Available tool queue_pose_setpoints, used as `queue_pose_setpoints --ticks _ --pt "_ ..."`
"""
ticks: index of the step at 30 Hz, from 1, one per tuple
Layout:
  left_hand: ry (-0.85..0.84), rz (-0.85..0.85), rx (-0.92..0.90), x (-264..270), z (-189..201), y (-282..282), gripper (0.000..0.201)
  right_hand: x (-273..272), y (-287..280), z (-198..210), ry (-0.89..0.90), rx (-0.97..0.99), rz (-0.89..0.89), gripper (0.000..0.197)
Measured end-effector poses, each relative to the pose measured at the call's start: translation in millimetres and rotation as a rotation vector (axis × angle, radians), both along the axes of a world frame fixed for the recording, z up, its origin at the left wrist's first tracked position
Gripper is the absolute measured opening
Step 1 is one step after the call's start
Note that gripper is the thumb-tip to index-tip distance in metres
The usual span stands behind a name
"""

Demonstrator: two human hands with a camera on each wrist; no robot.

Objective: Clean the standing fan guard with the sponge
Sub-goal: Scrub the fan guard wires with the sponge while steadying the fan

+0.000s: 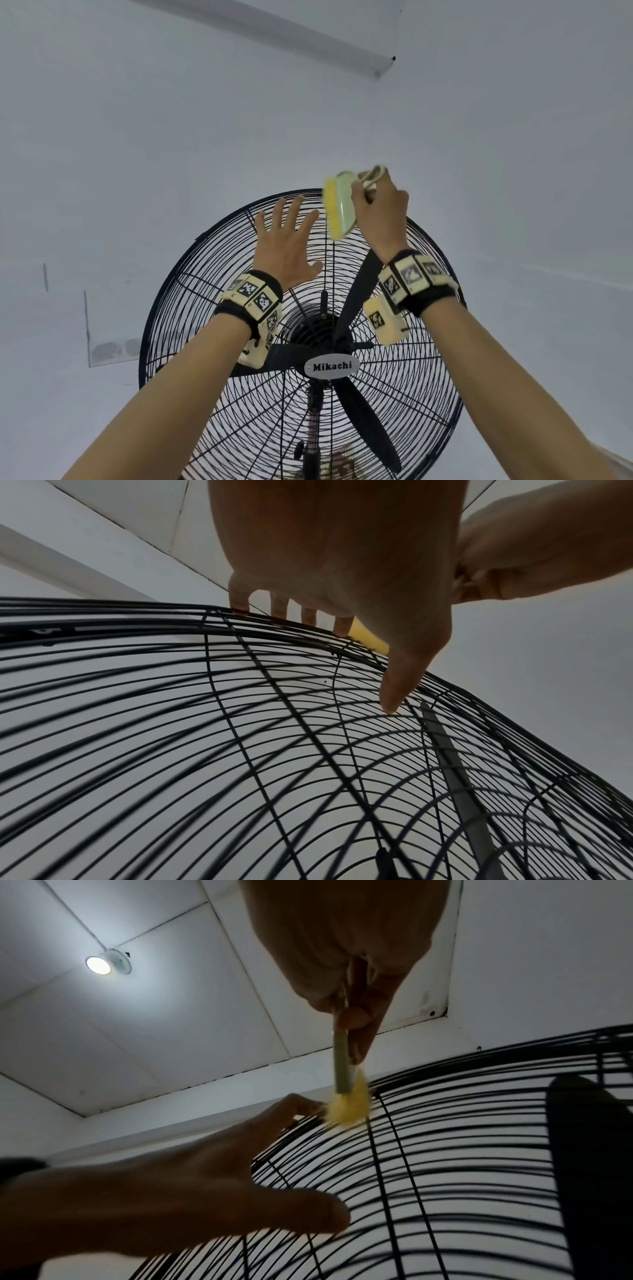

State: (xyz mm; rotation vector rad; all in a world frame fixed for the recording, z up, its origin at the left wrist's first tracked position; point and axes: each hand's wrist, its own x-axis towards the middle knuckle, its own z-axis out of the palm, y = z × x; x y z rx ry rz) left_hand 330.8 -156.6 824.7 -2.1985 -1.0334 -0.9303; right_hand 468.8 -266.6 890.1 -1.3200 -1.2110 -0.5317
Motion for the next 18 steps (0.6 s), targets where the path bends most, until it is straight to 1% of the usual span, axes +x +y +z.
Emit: queue_pose_setpoints --ticks 2,6,9,12,13,16,18 --pt "0.007 0.007 -0.007 -1.0 0.5 0.3 0.101 1.0 -6.0 -14.1 0.048 0.029 0.049 0.023" --pt "0.008 0.005 -0.008 3.4 -0.6 -3.1 0.100 -2.1 -13.7 -16.2 0.085 0.135 0.086 0.019" --pt "0.007 0.009 -0.006 3.5 -0.4 -4.2 0.101 -1.1 -13.9 -25.4 0.086 0.110 0.107 0.013" --pt "0.014 0.014 -0.014 -0.3 1.2 -2.7 0.101 3.1 -17.0 -25.7 0.080 0.040 0.048 0.013" --pt "0.017 0.015 -0.016 -0.8 1.2 -2.4 0.101 2.2 -20.6 -23.1 0.090 0.057 0.050 0.013" --pt "0.005 -0.002 -0.015 1.1 -0.7 -3.2 0.101 -1.3 -27.3 -21.0 0.122 0.170 0.156 0.013" --pt "0.002 -0.006 -0.010 1.9 -0.9 -4.0 0.101 -2.8 -27.3 -29.0 0.107 0.160 0.165 0.014"
